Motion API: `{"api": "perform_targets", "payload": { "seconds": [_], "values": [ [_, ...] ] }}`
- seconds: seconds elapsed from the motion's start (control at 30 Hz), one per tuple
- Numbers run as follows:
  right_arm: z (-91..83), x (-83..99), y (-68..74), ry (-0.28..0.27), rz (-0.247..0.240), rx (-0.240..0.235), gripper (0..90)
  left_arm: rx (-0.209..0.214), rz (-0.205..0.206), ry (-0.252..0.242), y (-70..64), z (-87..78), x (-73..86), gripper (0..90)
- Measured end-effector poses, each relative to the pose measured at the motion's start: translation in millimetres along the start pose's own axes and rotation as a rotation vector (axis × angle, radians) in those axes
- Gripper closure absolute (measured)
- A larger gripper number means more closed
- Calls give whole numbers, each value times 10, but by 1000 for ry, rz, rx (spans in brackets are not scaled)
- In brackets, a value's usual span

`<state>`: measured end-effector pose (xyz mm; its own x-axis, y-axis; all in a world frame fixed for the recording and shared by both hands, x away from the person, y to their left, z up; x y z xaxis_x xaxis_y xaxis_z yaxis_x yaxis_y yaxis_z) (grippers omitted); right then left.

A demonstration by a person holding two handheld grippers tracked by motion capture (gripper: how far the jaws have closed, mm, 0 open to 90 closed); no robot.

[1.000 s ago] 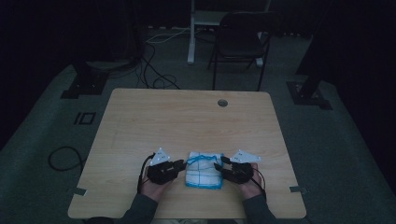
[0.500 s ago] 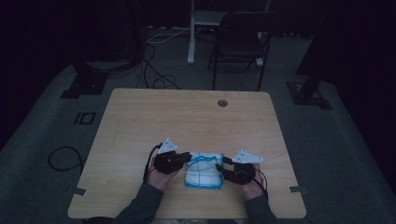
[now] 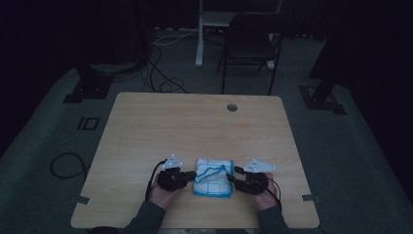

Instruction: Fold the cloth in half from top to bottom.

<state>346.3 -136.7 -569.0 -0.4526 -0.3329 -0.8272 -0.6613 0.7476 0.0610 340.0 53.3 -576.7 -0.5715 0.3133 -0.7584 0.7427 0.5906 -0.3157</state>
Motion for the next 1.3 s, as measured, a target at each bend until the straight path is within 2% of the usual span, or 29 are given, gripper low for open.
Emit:
{"api": "perform_targets", "payload": {
  "seconds": [0.2, 0.33, 0.53, 0.73, 0.83, 1.03, 1.2, 1.3],
  "values": [
    [-41, 23, -39, -2, 11, 8, 528, 0, 18, 24, -39, 15, 71, 831],
    [-44, 30, -57, -1, 14, 11, 528, -3, 15, 35, -34, 43, 128, 827],
    [-33, 22, -32, -1, 9, 7, 528, -7, 22, 40, -56, 51, 174, 821],
    [-21, 28, -5, 2, 3, 4, 527, -26, 46, 50, -79, 33, 215, 809],
    [-13, 53, 4, 11, 15, 11, 521, -39, 62, 64, -84, 30, 256, 804],
    [58, 142, 54, 42, 38, 28, 513, -51, 64, 80, -73, 36, 327, 804],
    [86, 111, 60, 30, 65, 51, 492, -55, 65, 84, -71, 37, 359, 804],
    [112, 165, 77, 65, 33, 71, 485, -58, 67, 81, -73, 44, 362, 808]
  ]
}}
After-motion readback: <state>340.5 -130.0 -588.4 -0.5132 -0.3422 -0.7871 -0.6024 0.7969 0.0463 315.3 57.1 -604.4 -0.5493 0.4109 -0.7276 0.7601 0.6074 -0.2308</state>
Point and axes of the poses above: each handheld gripper's, and its own axes: z roughly forward along the jaws, x roughly out of its underside, y roughly to its left, the point moved 9 cm from there along z, roughly forward along the jaws, and after that the axes turned 3 degrees about x, right-handed, at the moved point
